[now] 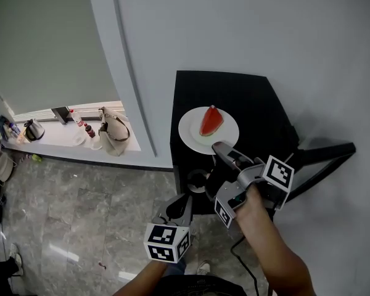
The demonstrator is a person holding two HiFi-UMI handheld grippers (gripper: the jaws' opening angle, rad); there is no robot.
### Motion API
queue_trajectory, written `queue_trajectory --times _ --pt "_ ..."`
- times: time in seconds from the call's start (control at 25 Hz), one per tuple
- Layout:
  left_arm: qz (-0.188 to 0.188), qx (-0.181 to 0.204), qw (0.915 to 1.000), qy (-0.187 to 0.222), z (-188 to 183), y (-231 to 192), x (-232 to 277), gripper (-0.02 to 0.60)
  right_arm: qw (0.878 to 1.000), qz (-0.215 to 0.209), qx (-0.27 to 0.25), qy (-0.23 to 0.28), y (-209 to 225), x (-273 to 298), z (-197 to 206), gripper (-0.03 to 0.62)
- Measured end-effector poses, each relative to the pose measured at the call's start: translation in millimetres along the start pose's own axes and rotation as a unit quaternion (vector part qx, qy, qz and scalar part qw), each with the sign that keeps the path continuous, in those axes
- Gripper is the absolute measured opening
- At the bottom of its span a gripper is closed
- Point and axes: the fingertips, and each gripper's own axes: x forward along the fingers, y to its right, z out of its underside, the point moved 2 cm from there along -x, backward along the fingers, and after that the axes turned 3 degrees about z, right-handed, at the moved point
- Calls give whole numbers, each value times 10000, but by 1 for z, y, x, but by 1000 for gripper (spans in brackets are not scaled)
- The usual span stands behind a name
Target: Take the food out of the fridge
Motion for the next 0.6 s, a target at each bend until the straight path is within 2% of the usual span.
queue_trajectory --times 0.2,0.36,0.6 --pt "-15 37 10000 6 -3 11 -4 -14 9998 3 62 185 1 -2 -1 29" --pt "-38 15 10000 -29 -1 3 3 -14 9994 -65 108 332 7 14 -6 29" --pt "-7 45 10000 -56 0 11 3 -14 9980 -529 44 328 2 6 -6 39"
